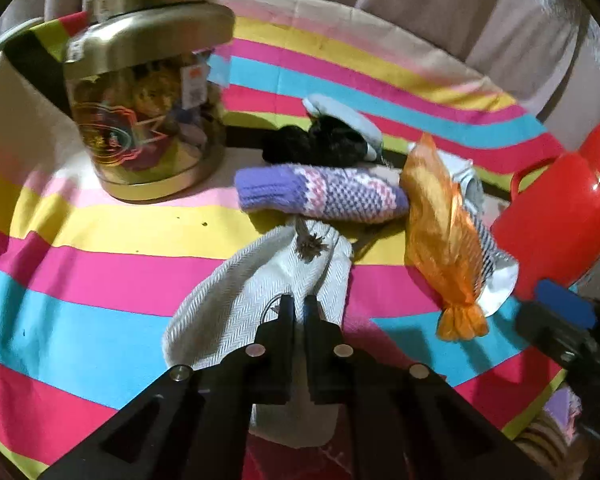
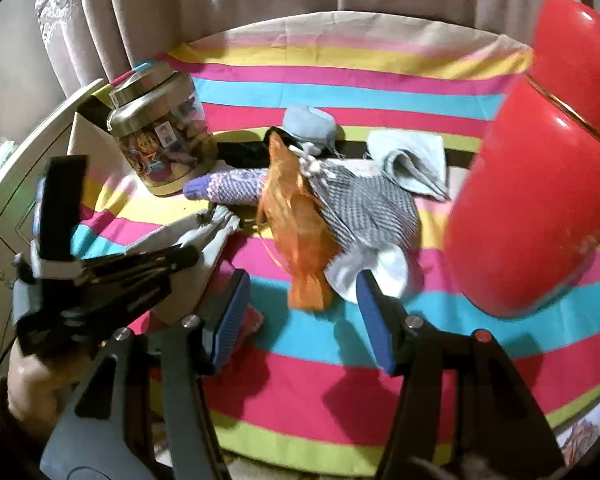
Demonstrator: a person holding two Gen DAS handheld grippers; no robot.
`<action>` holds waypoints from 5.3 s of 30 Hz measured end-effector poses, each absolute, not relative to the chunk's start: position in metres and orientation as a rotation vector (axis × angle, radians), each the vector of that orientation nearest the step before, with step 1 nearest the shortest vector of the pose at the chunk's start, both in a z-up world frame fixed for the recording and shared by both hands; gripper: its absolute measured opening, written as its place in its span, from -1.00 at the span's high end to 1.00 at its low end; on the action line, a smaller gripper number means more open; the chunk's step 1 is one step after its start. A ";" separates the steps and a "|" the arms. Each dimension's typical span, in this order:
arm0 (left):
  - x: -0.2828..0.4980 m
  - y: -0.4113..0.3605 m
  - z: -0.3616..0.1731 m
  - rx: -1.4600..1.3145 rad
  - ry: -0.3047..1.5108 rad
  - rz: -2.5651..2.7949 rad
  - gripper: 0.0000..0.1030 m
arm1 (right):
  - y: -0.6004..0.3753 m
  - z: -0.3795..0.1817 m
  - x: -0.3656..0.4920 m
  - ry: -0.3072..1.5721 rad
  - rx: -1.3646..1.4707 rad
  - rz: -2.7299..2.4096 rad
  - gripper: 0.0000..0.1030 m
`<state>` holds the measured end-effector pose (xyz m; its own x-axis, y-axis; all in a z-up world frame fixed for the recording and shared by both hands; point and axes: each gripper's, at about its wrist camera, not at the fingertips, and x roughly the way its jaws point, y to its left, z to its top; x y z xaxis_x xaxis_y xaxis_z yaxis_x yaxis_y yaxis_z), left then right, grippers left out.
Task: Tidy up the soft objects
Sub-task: 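Grasp the white drawstring bag with the left tool while the right tool grasps the orange mesh pouch, then carry the white bag and orange pouch over the box and open both tools, then withdraw both open tools from the box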
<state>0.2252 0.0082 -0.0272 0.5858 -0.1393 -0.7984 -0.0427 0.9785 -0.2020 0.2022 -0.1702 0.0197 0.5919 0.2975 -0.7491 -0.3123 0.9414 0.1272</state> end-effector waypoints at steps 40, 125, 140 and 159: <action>0.210 0.022 -0.019 -0.275 0.917 -0.045 0.61 | -0.142 0.016 0.226 0.778 -0.130 0.342 0.62; 0.089 -0.263 0.088 -0.274 0.851 -0.711 0.78 | -0.495 0.064 0.024 0.786 0.230 -0.165 0.62; 0.082 -0.338 0.079 -0.172 0.933 -0.832 0.06 | -0.541 0.070 0.006 0.768 0.277 -0.287 0.37; 0.098 -0.266 0.075 -0.196 0.927 -0.708 0.06 | -0.501 0.073 0.020 0.805 0.206 -0.206 0.36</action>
<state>0.0975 -0.2664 0.0748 0.3949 -0.6350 -0.6639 0.4735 0.7600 -0.4453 0.0198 -0.5009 0.0727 0.6753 -0.1039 -0.7302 0.2598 0.9601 0.1036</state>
